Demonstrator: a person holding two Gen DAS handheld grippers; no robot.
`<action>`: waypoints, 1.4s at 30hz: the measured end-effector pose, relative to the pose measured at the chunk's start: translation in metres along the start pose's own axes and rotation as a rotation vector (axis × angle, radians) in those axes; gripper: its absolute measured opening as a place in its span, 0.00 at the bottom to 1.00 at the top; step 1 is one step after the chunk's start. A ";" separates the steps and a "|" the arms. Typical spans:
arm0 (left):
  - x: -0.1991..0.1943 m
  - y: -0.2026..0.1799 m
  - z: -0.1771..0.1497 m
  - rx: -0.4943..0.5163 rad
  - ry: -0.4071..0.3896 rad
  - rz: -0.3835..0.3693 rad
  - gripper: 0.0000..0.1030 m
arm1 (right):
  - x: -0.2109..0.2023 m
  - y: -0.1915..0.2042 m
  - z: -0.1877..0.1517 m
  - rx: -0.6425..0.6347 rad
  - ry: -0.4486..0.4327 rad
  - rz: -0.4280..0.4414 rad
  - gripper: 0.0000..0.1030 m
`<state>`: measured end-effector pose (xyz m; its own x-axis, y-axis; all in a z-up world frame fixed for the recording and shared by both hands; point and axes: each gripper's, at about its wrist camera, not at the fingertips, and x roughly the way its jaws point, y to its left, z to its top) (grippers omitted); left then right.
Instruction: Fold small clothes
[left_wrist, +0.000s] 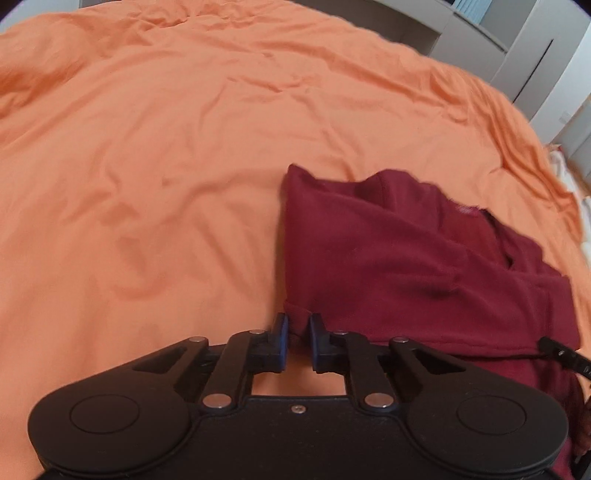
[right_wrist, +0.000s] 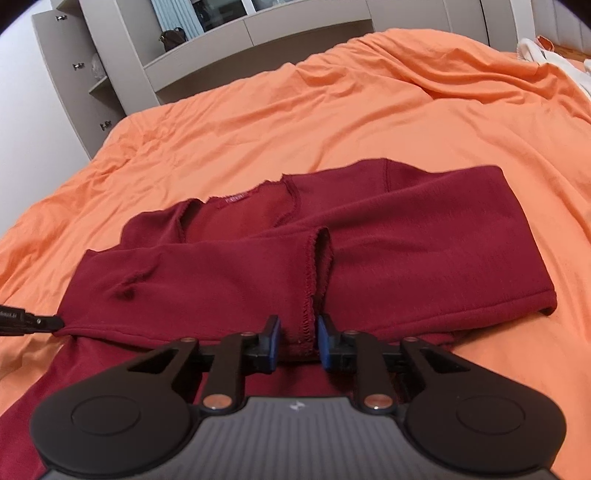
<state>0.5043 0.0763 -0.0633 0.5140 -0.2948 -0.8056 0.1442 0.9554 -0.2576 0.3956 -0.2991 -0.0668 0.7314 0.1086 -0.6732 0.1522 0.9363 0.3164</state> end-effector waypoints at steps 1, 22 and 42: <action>0.002 0.001 -0.001 -0.011 0.002 0.007 0.11 | 0.001 -0.001 0.000 0.003 0.003 -0.002 0.21; -0.146 -0.096 -0.112 0.280 -0.258 0.125 1.00 | -0.176 0.031 -0.043 -0.409 -0.072 0.081 1.00; -0.210 -0.130 -0.242 0.540 -0.246 0.095 1.00 | -0.233 0.089 -0.234 -1.130 -0.113 -0.203 0.99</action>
<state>0.1727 0.0102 0.0105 0.7169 -0.2572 -0.6480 0.4644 0.8694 0.1688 0.0834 -0.1631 -0.0385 0.8255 -0.0552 -0.5616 -0.3666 0.7040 -0.6082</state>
